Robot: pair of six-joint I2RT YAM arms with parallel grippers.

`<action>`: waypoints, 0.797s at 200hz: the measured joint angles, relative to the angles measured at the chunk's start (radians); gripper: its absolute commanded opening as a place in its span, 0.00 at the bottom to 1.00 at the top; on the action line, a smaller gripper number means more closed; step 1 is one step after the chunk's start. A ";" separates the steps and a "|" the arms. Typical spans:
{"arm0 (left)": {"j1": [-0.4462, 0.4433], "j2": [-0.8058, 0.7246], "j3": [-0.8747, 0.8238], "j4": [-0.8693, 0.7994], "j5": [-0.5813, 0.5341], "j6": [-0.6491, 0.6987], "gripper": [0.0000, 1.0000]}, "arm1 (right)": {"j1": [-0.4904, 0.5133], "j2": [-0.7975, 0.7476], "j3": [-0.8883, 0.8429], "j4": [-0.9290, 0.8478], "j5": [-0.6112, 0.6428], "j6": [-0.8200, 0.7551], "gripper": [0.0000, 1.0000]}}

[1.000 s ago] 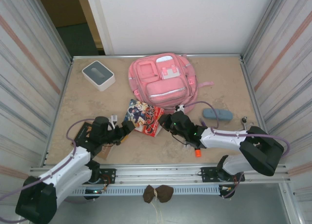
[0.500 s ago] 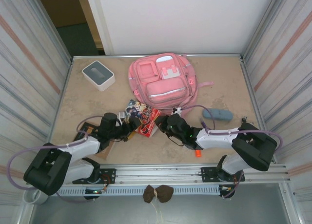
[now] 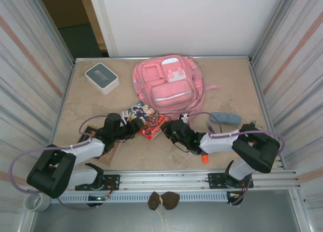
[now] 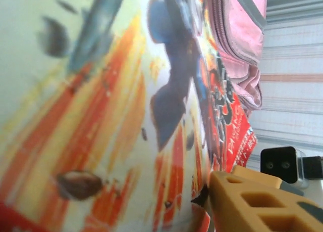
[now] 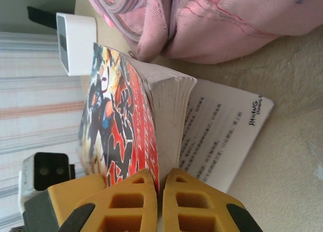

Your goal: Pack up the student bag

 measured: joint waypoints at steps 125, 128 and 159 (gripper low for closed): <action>0.123 -0.420 0.126 -0.253 0.100 0.350 0.00 | -0.231 -0.232 0.200 -0.431 -0.368 -0.605 0.99; 0.123 -0.426 0.139 -0.260 0.113 0.365 0.00 | -0.242 -0.241 0.224 -0.454 -0.398 -0.648 0.99; 0.123 -0.432 0.254 -0.293 0.254 0.472 0.00 | -0.334 -0.296 0.408 -0.598 -0.633 -0.924 0.99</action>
